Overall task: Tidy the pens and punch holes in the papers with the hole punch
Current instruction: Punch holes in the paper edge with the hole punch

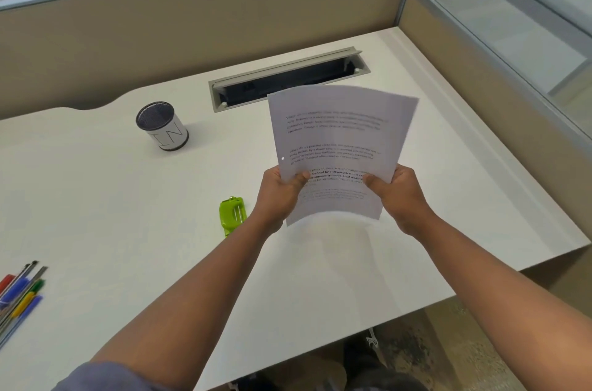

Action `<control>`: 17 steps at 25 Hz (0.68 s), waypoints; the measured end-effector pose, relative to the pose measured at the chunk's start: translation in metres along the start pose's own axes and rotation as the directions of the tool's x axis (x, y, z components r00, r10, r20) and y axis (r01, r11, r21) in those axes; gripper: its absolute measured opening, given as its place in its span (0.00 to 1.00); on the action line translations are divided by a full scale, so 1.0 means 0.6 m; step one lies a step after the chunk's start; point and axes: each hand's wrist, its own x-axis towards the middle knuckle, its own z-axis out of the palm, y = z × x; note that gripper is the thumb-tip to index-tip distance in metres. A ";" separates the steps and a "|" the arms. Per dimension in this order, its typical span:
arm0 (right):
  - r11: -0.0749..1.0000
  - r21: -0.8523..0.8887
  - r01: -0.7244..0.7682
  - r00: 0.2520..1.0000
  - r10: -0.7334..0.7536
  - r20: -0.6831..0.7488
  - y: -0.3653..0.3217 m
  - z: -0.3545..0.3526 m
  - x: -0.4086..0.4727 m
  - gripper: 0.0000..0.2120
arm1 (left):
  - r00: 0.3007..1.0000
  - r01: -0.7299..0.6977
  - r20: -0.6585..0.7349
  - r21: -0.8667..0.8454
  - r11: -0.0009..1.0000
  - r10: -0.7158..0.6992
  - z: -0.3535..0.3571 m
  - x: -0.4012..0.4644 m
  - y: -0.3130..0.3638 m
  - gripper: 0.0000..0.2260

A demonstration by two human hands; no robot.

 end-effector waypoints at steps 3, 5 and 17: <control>0.999 0.037 0.002 1.000 -0.001 -0.020 -0.005 -0.010 0.006 0.08 | 0.995 0.098 0.019 -0.081 0.992 -0.097 0.000 0.003 0.000 0.08; 1.000 0.023 -0.003 0.997 0.005 -0.076 -0.007 -0.021 0.012 0.06 | 0.989 0.140 0.066 -0.139 0.980 -0.132 0.011 0.005 -0.001 0.09; 0.963 -0.200 -0.178 0.955 0.120 -0.271 0.036 -0.219 0.100 0.16 | 0.986 0.086 0.115 0.284 0.955 -0.123 0.192 0.051 -0.038 0.30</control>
